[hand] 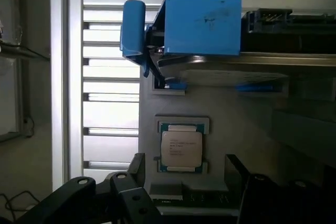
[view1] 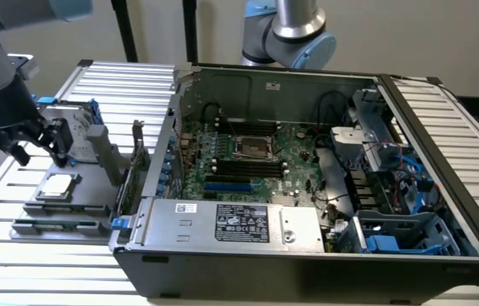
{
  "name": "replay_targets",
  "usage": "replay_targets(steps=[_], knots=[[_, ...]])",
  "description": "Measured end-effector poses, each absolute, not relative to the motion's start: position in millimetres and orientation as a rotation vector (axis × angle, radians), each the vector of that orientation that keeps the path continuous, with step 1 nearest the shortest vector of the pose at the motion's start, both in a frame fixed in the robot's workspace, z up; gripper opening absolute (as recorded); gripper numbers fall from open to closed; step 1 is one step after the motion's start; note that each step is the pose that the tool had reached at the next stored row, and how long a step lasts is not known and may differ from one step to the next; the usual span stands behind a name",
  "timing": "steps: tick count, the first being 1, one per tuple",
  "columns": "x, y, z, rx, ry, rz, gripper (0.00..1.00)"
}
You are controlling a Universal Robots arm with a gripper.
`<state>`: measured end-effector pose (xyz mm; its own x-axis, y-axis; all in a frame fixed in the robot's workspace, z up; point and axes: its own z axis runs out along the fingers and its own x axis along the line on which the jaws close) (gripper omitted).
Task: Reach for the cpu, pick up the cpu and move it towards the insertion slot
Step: 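Pick up the cpu and move it towards the insertion slot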
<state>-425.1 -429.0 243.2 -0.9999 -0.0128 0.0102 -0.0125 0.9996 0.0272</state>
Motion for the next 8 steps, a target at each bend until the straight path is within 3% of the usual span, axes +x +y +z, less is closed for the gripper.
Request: replay_targets(steps=[8], knots=[[-425.0, -430.5, 228.6, 0.020, -3.131, -0.041, 0.71]])
